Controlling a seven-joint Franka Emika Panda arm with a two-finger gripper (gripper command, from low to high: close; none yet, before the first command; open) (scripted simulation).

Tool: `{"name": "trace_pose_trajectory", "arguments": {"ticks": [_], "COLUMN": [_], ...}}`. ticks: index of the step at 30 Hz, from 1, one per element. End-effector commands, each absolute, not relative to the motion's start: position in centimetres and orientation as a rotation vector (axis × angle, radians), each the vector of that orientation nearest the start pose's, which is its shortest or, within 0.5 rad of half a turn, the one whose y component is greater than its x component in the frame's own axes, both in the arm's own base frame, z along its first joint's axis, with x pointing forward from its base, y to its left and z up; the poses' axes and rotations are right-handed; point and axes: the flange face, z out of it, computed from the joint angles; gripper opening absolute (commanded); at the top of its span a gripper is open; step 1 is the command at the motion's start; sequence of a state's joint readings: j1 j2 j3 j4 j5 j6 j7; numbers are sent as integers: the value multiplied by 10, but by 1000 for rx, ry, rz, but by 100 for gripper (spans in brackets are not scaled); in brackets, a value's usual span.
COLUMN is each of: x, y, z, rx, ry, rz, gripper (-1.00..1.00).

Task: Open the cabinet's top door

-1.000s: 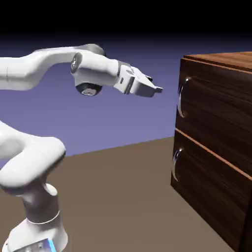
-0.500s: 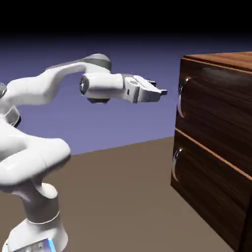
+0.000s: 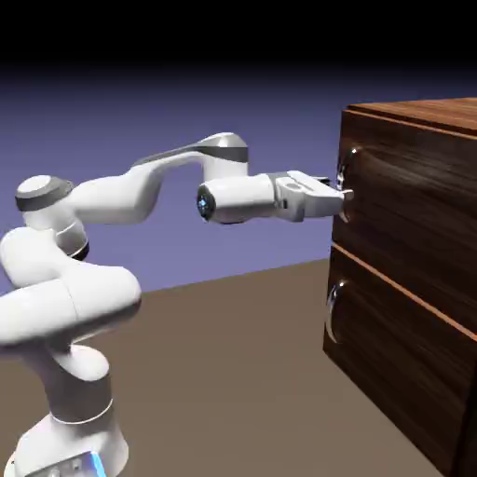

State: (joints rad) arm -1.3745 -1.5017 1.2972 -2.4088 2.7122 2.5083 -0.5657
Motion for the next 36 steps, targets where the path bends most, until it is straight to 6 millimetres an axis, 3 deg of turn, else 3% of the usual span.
{"name": "trace_pose_trajectory", "arguments": {"ticks": [1, 17, 36], "x": [466, 340, 256], "y": [61, -11, -111], "z": [466, 466, 466], "rx": [-1756, -1764, -1731], "ry": [775, 412, 110], "rz": [-1790, -1539, -1302], "gripper": [-100, -100, -100]}}
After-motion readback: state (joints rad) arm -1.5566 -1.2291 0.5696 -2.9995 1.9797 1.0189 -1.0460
